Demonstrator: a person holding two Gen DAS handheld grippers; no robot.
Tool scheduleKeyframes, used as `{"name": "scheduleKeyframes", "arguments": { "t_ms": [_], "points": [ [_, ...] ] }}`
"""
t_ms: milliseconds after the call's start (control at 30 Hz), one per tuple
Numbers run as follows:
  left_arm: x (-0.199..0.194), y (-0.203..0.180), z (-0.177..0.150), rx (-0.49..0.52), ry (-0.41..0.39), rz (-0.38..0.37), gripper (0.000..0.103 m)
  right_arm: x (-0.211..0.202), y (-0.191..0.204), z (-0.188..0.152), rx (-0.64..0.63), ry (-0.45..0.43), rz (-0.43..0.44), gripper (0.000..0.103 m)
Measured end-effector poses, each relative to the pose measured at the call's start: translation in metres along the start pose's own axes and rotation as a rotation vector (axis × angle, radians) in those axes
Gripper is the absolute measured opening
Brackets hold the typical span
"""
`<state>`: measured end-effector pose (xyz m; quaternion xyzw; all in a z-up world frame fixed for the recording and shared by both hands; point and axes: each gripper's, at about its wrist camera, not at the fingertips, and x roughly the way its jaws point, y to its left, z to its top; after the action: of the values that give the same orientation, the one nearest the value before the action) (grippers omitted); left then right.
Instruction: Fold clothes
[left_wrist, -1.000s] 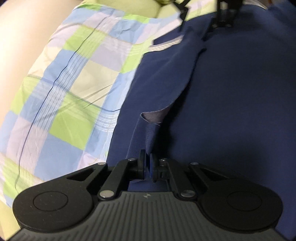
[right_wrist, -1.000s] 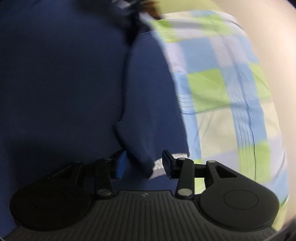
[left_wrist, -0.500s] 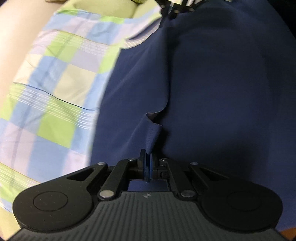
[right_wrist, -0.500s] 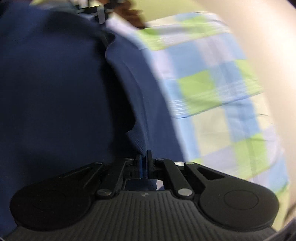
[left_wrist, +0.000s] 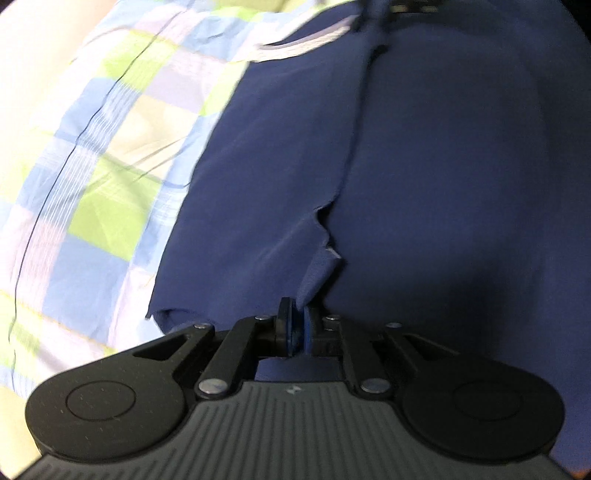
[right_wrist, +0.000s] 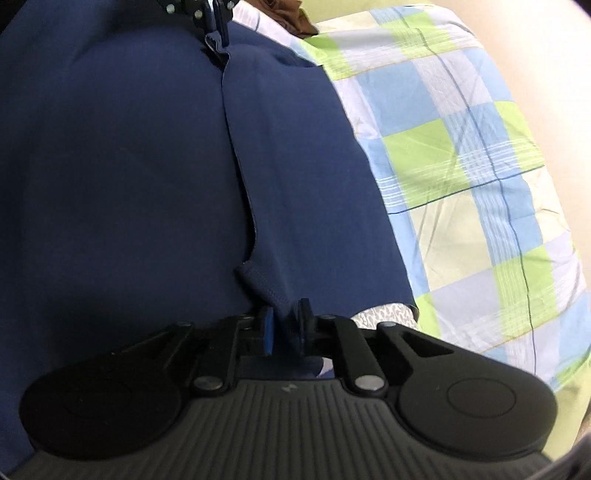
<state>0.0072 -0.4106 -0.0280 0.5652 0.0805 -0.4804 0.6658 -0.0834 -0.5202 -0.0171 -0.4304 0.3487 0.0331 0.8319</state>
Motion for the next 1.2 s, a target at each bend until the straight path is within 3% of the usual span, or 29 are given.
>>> {"name": "scheduleKeyframes", "arguments": {
  "t_ms": [67, 133, 200, 300, 500, 700, 800, 867, 1000, 1133, 1200],
  "points": [
    [-0.005, 0.002, 0.0, -0.002, -0.007, -0.03, 0.013, -0.009, -0.001, 0.0, 0.025, 0.004, -0.005, 0.017],
    [-0.012, 0.006, -0.001, -0.012, -0.016, -0.08, 0.024, -0.017, -0.002, 0.0, 0.039, 0.007, -0.017, 0.026],
    [-0.023, 0.016, -0.005, -0.056, -0.046, -0.132, 0.041, -0.027, -0.003, -0.004, 0.071, 0.005, -0.025, 0.028],
    [-0.036, 0.042, -0.013, -0.153, -0.099, -0.183, 0.045, -0.036, -0.005, -0.012, 0.125, -0.008, -0.045, 0.028],
    [0.0, 0.102, 0.011, -0.296, -0.11, -0.032, 0.045, -0.005, -0.042, -0.006, 0.264, -0.071, -0.062, 0.028],
    [0.093, 0.137, 0.038, -0.424, -0.08, -0.082, 0.045, 0.088, -0.1, 0.014, 0.497, -0.121, -0.024, 0.025],
    [0.121, 0.146, 0.042, -0.443, -0.081, -0.081, 0.045, 0.138, -0.121, 0.013, 0.585, -0.065, 0.006, 0.017],
    [0.118, 0.145, 0.031, -0.453, -0.082, -0.079, 0.046, 0.172, -0.134, 0.008, 0.642, -0.024, 0.034, 0.014],
    [0.102, 0.147, 0.018, -0.454, -0.077, -0.065, 0.046, 0.176, -0.142, -0.001, 0.679, -0.025, 0.063, 0.014],
    [0.075, 0.132, 0.008, -0.436, -0.074, 0.021, 0.046, 0.139, -0.128, -0.018, 0.666, -0.005, 0.06, 0.018],
    [0.05, 0.122, 0.002, -0.442, -0.113, 0.057, 0.048, 0.111, -0.123, -0.028, 0.683, -0.009, 0.04, 0.018]
  ]
}}
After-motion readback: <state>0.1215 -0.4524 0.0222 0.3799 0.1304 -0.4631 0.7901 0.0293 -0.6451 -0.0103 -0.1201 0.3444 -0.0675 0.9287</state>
